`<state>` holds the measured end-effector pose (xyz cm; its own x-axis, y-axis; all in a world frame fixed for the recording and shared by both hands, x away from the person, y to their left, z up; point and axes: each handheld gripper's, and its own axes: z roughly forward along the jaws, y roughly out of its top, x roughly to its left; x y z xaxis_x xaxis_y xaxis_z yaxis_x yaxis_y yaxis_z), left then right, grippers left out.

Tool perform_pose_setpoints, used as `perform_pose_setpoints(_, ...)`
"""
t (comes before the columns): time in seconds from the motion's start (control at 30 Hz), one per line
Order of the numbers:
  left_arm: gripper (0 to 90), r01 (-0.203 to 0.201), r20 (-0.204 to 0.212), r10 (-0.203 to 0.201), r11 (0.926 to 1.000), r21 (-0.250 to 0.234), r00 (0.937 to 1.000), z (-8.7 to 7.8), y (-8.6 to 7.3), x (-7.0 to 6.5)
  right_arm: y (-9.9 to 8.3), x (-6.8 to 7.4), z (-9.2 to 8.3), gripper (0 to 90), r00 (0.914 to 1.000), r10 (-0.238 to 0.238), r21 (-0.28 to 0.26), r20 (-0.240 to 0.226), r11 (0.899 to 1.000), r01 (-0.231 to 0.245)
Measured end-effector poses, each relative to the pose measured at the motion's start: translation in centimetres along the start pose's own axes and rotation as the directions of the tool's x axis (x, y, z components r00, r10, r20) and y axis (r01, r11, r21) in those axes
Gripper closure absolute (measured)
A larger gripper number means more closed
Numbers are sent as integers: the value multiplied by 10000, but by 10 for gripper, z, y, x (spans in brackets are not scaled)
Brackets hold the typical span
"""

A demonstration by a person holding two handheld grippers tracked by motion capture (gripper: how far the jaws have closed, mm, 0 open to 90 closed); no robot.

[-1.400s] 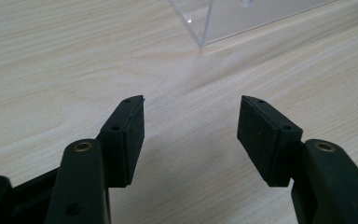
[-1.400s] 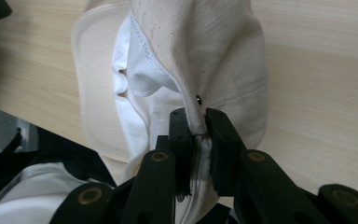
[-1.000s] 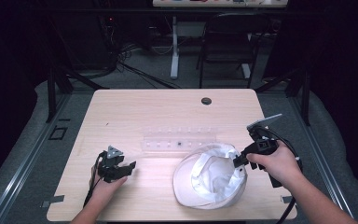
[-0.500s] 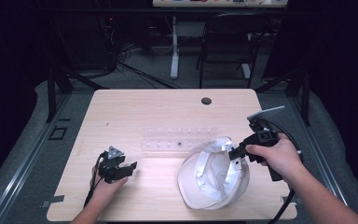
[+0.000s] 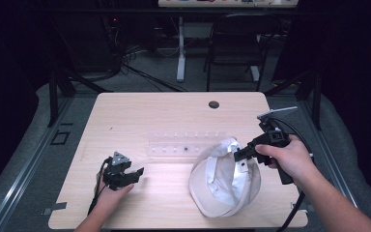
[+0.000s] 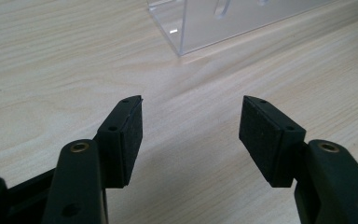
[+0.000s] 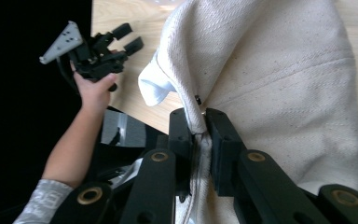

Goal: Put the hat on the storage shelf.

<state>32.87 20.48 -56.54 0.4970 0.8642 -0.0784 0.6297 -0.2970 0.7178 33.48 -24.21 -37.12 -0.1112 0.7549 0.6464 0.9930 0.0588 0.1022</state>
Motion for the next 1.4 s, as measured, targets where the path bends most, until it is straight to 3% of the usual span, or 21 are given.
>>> perform_pose_setpoints(0.17, 399, -59, 93, 61, 9998, -199, 9999, -2, 0, -2, 0, 1, 0, 815, 9983, 81, -199, -572, 9998, -93)
perform_pose_setpoints(0.33, 395, 244, 374, -219, 9974, -681, 9991, -7, 1, -3, 0, 4, -1, 816, 9961, -200, -544, -856, 9984, 154)
perform_pose_setpoints(0.37, 395, 264, 411, -234, 9969, -736, 9989, -7, 2, -4, 0, 6, -2, 816, 9953, -84, -510, -966, 9987, 34)
perform_pose_setpoints(0.57, 411, 115, 703, -40, 9943, -1063, 9975, -13, 3, -11, 1, 8, -6, 817, 9907, -300, -1075, -1330, 9941, 157)
perform_pose_setpoints(0.77, 432, -177, 855, 273, 9937, -1106, 9960, -14, 5, -20, 4, 8, -11, 818, 9874, -558, -1704, -1480, 9849, 302)
perform_pose_setpoints(1.1, 425, -497, 601, 568, 9923, -1133, 9966, -12, 5, -23, 9, 15, -18, 818, 9779, -873, -2449, -1902, 9688, 388)
perform_pose_setpoints(1.4, 423, -438, 1023, 564, 9916, -1214, 9932, -14, 5, -27, 15, 29, -22, 818, 9698, -1009, -2799, -2220, 9594, 357)
